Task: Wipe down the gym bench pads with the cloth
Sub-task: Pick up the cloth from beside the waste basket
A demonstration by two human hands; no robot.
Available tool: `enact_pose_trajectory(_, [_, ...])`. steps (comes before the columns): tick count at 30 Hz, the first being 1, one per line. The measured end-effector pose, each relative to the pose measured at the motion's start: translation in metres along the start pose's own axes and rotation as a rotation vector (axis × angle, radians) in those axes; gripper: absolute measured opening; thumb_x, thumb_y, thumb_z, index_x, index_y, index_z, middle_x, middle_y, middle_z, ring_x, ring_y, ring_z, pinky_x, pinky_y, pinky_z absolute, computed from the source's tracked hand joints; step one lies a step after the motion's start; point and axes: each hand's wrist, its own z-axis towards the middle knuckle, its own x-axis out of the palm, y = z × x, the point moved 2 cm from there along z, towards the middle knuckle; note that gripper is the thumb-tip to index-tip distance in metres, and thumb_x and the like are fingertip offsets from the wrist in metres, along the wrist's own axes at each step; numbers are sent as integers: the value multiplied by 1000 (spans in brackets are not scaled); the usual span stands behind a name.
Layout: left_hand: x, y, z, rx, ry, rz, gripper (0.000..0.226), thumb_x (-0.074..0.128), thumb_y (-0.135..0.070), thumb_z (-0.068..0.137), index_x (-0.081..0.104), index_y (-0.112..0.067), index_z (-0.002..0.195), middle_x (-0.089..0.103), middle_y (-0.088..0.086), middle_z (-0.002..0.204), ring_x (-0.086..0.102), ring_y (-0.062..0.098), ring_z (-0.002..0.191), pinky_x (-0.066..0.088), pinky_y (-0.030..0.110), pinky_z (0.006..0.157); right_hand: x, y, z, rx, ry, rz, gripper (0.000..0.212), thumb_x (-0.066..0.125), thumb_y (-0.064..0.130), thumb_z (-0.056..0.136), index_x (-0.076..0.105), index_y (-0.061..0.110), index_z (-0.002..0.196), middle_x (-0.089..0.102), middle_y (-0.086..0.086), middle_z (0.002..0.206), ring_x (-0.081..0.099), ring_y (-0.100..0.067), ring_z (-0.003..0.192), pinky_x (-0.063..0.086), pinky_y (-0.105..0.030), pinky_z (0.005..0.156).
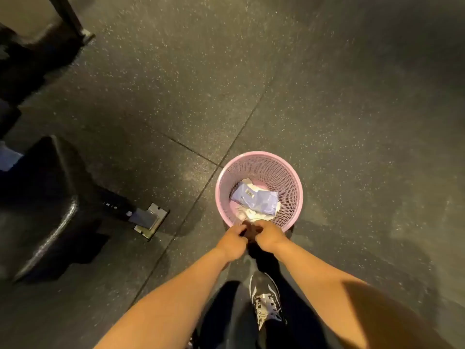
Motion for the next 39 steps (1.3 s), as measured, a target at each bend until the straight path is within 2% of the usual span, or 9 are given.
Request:
enact_pose_trajectory(3, [3,10,10,81,-118,-1,46,45,10,95,57,-5,136,54,0,129,51,14,120,32,12,93,19,-5,13,-40,-9,-107,40,55,11,85,65,22,122,64,-6,123,57,-30,115,47,-38,98])
enact_pose_trajectory(10, [-1,10,10,57,-87,-6,50,46,7,96,51,-8,144,51,5,144,47,15,131,27,9,98,19,-4,8,57,-175,126,30,58,4,85,76,25,98,71,0,107,65,-25,102,53,-41,92])
enact_pose_trajectory(15, [-18,-9,-27,53,-100,-59,51,47,4,97,47,-14,144,55,-1,132,50,10,115,35,-2,76,-14,30,-28,-26,-288,215,28,54,1,86,72,21,93,63,-5,109,62,-25,98,50,-36,92])
enact_pose_trajectory(19, [-49,-46,-88,96,-115,-96,53,50,1,96,47,-26,142,60,-5,129,56,9,115,39,0,80,-51,93,-83,-106,-332,478,26,56,5,88,66,27,78,65,-4,100,61,-16,91,45,-25,83])
enact_pose_trajectory(22, [-81,-82,-145,118,-176,-101,40,55,-7,99,51,-18,137,60,-1,127,56,11,112,40,10,80,-83,149,-132,-148,-285,649,22,51,0,88,69,12,82,66,5,85,58,-8,80,42,-12,70])
enact_pose_trajectory(24, [-107,-104,-187,125,-245,-103,31,59,-15,99,56,-14,130,60,-1,121,54,11,110,37,8,75,-100,191,-167,-169,-202,707,25,49,-1,83,71,12,81,68,2,83,59,-13,80,44,-21,72])
enact_pose_trajectory(27, [-146,-137,-252,131,-361,-123,16,62,-22,99,59,-13,112,59,-3,101,54,12,94,36,2,67,-118,250,-219,-239,-105,666,32,47,-1,81,70,21,80,69,-4,89,59,-19,83,46,-33,74])
enact_pose_trajectory(31, [-196,-166,-339,125,-462,-201,23,66,-30,96,63,-12,110,66,0,96,59,8,81,41,4,64,-138,329,-284,-334,-54,578,40,42,-4,85,69,26,91,71,-6,97,64,-23,91,50,-37,83])
enact_pose_trajectory(39, [-299,-182,-501,150,-689,-398,30,52,-41,102,62,-13,108,63,4,96,58,13,84,42,22,69,-117,481,-394,-563,34,306,43,39,-4,90,67,26,103,66,4,105,61,-14,101,46,-23,82])
